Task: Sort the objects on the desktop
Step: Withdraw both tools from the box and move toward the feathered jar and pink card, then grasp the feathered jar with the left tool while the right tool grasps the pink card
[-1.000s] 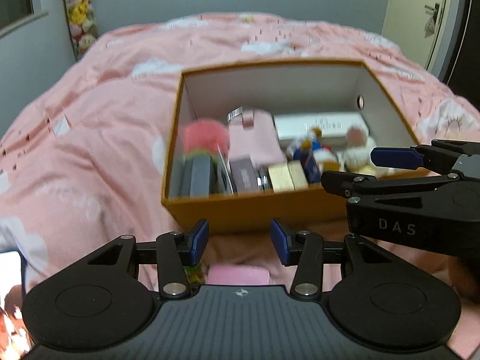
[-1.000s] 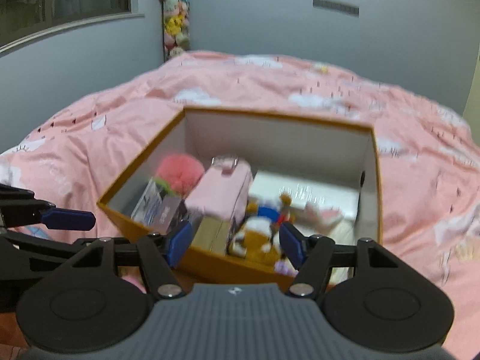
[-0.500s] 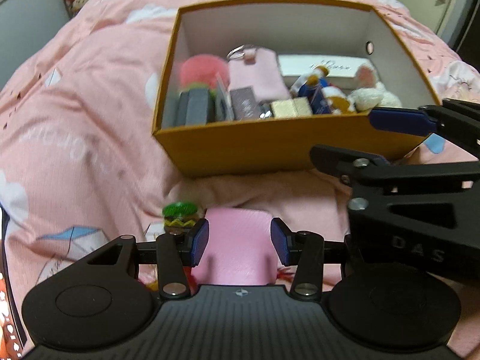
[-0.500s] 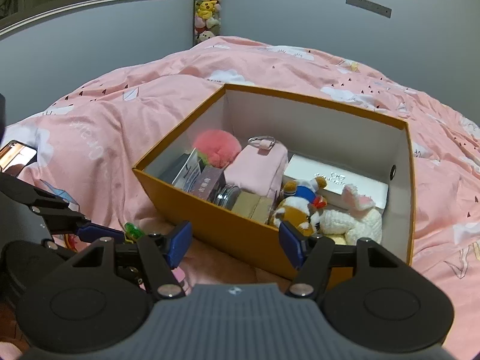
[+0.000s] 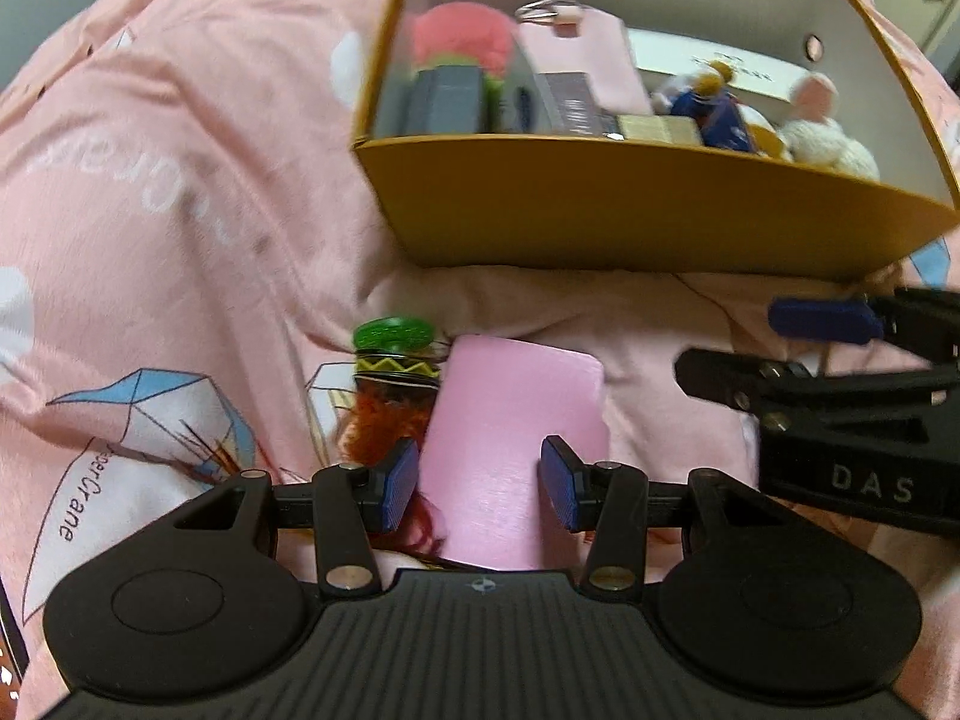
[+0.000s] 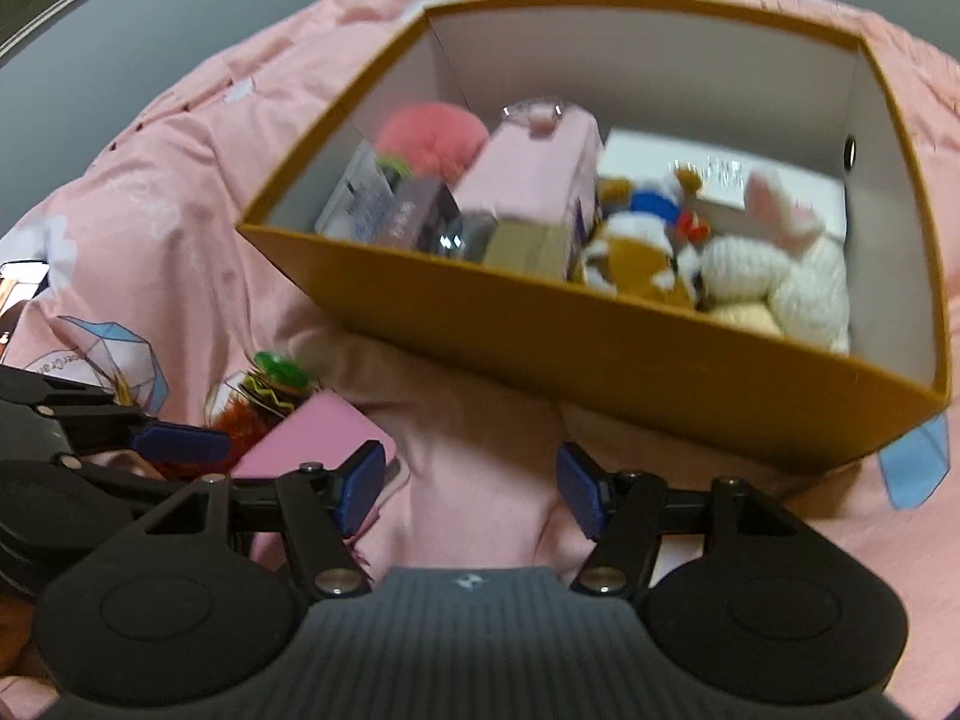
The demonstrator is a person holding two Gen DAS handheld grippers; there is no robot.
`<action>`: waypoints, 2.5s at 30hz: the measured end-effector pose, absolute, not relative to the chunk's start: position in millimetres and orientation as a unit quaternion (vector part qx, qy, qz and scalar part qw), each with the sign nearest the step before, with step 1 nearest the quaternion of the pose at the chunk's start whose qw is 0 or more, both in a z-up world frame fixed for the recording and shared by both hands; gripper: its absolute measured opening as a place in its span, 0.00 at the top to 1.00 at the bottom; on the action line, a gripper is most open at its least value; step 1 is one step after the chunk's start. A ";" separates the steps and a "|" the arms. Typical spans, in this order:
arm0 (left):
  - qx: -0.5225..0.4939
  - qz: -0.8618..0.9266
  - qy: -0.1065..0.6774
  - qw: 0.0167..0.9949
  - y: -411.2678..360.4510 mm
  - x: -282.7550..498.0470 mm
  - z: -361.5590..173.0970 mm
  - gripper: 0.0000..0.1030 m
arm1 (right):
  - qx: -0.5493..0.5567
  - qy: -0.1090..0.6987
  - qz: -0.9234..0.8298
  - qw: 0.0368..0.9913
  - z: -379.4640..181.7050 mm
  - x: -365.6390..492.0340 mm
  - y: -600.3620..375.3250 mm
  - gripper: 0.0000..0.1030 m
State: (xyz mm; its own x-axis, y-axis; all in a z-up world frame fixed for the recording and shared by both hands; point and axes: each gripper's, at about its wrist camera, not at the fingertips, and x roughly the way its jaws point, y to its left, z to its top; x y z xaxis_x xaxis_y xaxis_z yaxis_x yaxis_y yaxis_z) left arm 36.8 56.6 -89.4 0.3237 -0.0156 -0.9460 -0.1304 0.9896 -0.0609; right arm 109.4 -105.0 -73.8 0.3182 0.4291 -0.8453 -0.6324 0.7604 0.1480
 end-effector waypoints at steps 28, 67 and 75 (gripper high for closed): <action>-0.144 0.062 0.585 0.795 102.0 38.8 -105.6 0.44 | -0.010 0.594 0.409 0.692 -113.2 121.4 -84.0 0.47; -0.117 0.066 0.614 0.778 93.9 44.5 -122.1 0.47 | -0.060 0.534 0.354 0.766 -85.7 116.2 -110.5 0.68; -0.121 0.070 0.597 0.790 95.6 39.5 -115.0 0.75 | -0.049 0.547 0.356 0.756 -92.7 108.9 -111.0 0.72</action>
